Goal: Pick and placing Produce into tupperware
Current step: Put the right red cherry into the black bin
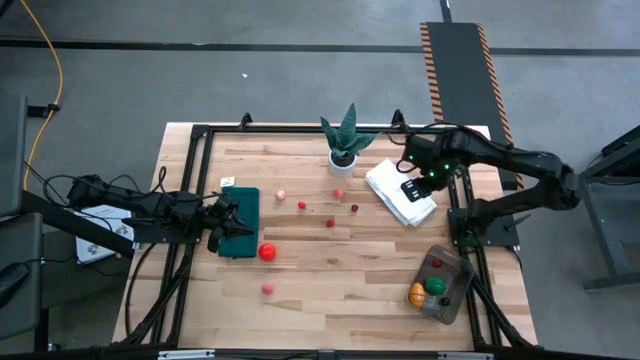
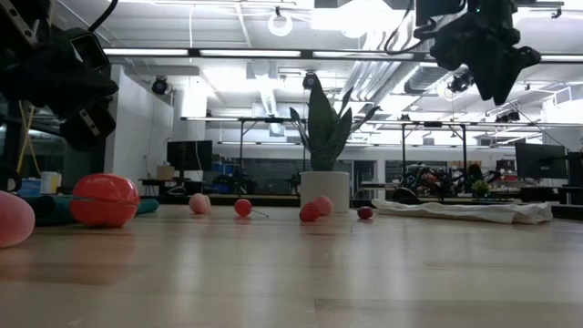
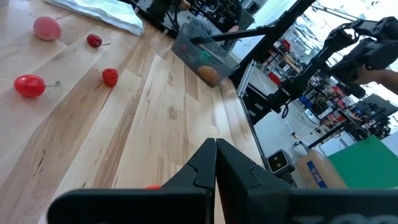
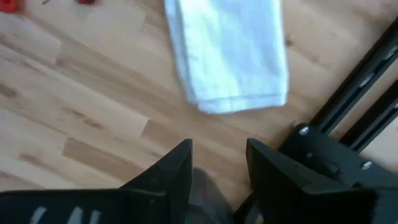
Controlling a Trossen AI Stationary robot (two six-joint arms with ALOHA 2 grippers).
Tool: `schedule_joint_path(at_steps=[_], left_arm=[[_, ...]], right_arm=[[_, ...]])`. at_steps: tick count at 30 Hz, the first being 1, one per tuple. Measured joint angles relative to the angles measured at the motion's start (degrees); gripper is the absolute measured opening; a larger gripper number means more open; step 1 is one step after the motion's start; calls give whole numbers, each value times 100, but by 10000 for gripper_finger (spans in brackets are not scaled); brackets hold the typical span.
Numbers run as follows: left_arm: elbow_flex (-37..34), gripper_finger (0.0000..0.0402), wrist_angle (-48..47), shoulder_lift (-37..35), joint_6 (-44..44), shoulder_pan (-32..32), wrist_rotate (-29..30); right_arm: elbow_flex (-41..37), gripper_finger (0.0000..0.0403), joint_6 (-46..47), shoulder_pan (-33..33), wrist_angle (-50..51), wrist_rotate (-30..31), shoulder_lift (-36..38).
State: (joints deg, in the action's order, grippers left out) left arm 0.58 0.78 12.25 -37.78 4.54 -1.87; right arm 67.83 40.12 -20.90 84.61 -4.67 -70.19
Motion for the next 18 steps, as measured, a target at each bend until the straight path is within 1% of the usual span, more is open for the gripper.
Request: schedule_joint_path(at_steps=[3,5,8,13,18], left_arm=[[0,1,0,0,-16,0,0],[0,1,0,0,-22,-1,0],[0,1,0,0,-22,-2,4],[0,1,-15,0,-24,-2,151],[0,1,-15,0,-183,-2,185]], right_arm=[[0,142,-411,-209,-124,-28,6],[0,142,-676,-281,-326,-174,-33],[0,142,-960,-348,-503,-209,-142],[0,142,-1449,-350,-595,-201,-497],[0,142,-1763,-346,-1012,-217,-935]])
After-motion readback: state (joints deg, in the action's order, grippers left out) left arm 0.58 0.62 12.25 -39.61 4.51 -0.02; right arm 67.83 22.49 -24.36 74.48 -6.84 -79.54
